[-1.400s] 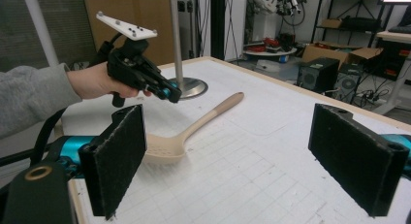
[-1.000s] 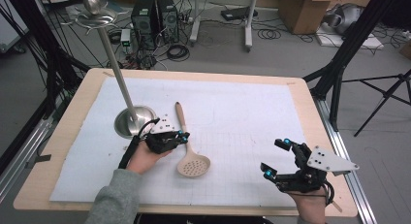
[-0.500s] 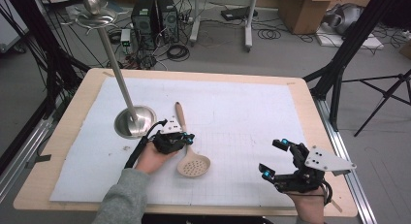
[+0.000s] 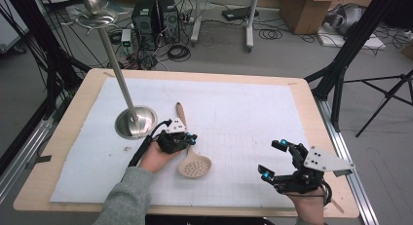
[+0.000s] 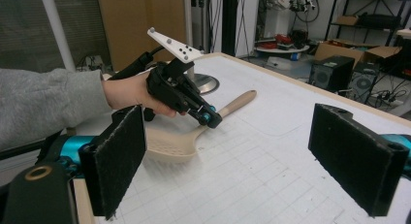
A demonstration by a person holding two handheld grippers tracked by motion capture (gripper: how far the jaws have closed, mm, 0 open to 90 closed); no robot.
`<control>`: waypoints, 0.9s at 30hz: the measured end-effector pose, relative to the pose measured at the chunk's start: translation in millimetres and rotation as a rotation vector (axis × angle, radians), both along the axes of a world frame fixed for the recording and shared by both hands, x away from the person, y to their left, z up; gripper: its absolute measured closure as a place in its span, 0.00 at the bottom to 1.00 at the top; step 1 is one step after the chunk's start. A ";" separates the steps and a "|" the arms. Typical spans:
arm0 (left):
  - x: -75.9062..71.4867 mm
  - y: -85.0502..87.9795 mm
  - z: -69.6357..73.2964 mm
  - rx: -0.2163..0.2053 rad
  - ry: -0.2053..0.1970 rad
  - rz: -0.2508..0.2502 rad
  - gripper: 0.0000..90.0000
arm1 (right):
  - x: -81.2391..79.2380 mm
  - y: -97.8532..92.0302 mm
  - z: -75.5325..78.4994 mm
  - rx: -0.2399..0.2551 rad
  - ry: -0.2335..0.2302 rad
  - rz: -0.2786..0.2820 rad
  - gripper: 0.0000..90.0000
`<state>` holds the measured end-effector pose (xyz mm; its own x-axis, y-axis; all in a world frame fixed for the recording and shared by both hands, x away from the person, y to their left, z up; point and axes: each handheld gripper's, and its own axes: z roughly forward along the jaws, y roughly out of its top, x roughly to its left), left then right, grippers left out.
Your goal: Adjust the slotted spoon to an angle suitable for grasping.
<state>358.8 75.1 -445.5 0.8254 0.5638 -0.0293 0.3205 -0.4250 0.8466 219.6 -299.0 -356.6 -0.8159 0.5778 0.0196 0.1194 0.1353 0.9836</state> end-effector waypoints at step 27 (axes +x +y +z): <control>-2.5 -7.8 -0.8 0.104 0.044 -0.019 1.00 | 0.9 0.7 -1.9 -0.004 0.009 0.009 0.14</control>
